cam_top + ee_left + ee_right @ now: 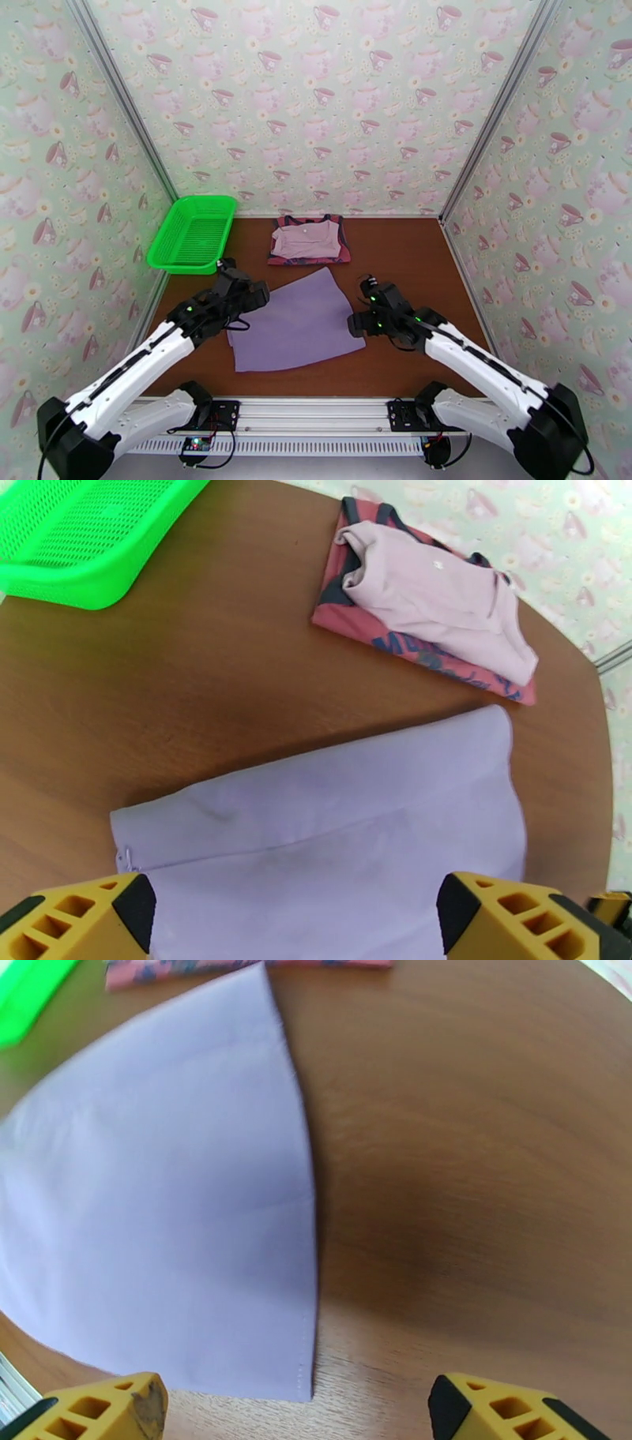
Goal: Fold and stack the mixed laundry pile
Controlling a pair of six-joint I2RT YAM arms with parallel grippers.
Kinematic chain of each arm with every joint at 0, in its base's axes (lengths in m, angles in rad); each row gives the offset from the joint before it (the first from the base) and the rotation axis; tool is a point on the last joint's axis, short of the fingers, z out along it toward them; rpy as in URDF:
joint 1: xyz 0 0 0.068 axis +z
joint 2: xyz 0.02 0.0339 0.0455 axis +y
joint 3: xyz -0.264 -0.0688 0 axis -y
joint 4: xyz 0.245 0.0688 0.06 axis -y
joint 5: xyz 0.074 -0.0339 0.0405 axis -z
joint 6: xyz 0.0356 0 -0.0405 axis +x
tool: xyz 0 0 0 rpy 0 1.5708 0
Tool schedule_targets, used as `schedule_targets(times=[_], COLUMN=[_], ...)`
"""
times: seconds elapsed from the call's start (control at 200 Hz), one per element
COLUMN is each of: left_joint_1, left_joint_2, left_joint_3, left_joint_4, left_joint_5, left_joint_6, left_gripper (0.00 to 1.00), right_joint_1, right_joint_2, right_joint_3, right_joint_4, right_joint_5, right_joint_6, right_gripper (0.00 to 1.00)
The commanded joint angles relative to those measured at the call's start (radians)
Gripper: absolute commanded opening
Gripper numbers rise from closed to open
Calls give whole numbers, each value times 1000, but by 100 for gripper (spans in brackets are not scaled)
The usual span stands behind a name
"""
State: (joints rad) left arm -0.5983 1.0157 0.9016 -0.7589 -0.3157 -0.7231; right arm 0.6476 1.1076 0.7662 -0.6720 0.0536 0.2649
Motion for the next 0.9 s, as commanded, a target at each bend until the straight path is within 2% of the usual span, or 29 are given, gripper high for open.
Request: schedule_targets(times=[0.0,0.135,0.225,0.331,0.471,0.666,0.892], left_joint_1=[-66,-188,-241,-252,-233,-168,-155], left_joint_2=[-37,-114,-136,-159,-164,-128,-105], left_joint_3=[-56,-260,-367,-419,-420,-487,-470], left_joint_4=[-189,-132,-127,-153,-222,-165,-253], left_joint_5=[104,175,151,100,32,124,88], left_joint_6=[-124,-375,-537,-628,-658,-651,-643], left_gripper=[97,86,82,79,78,76,76], right_joint_1=[17,18,21,24,26,25,24], right_joint_2=[53,116,142,153,150,166,171], right_joint_3=[103,168,185,171,130,114,110], right_joint_4=[5,10,22,45,77,88,97], right_joint_5=[-11,-24,-41,-67,-85,-86,-89], right_joint_6=[-84,-120,-132,-141,-144,-147,-150], right_gripper=[92,92,91,91,91,91,91])
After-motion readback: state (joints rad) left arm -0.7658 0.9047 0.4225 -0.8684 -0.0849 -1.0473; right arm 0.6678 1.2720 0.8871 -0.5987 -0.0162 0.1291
